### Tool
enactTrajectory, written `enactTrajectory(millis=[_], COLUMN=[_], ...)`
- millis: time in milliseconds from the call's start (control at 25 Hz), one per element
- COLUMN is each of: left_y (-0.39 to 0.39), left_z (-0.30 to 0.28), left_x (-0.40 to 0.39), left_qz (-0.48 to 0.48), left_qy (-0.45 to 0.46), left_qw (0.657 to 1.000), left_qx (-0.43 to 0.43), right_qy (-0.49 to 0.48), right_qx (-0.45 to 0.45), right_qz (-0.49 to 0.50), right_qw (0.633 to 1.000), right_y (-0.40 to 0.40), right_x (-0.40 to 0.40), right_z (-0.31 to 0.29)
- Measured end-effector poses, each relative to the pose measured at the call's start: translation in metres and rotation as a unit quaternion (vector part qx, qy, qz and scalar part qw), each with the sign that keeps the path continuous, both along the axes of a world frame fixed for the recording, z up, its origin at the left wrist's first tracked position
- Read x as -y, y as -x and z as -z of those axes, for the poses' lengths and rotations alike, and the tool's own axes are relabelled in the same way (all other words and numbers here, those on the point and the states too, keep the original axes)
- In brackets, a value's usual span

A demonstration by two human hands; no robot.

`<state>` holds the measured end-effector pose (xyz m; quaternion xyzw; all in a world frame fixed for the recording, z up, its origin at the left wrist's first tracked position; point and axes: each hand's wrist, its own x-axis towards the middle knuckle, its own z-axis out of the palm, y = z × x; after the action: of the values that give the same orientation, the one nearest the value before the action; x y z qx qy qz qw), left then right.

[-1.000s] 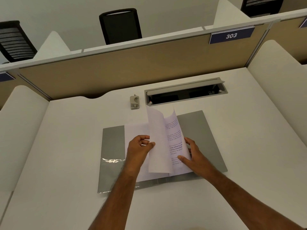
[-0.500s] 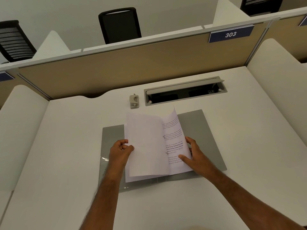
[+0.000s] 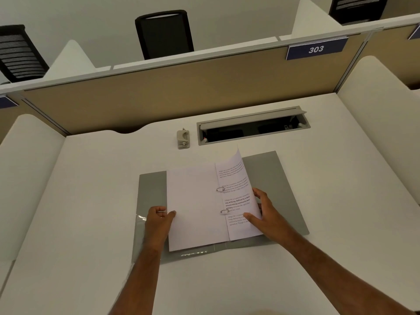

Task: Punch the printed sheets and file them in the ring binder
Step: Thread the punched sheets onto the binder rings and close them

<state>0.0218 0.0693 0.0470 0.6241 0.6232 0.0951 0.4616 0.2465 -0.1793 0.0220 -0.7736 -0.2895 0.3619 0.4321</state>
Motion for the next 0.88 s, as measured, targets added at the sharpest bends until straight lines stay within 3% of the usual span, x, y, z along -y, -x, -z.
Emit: enactTrajectory(millis=[120,240,440,560,880], left_y=[-0.006,-0.03,-0.092,-0.121,-0.141], left_z=[0.005,0.001,-0.027,-0.033,-0.03], left_x=[0.007,0.021,0.064,0.086,0.097], left_qz=[0.037,0.071,0.128,0.171,0.199], left_qy=[-0.06,-0.055,0.054,0.105,0.087], left_qw=[0.993,0.996,0.979,0.965,0.966], left_qx=[-0.09,-0.008,0.147,0.171,0.143], right_qy=[-0.003,0.004,0.023,0.032,0.101], right_qx=[-0.006,-0.007,0.047,0.079,0.138], right_qz=[0.001,-0.001,0.004,0.011,0.019], right_qw=[1.0,1.0,0.999,0.996,0.985], right_y=[0.0,0.001,0.007,0.012,0.015], right_x=[0.001,0.001,-0.002,-0.005,-0.011], right_z=[0.001,0.002,0.006,0.005,0.003])
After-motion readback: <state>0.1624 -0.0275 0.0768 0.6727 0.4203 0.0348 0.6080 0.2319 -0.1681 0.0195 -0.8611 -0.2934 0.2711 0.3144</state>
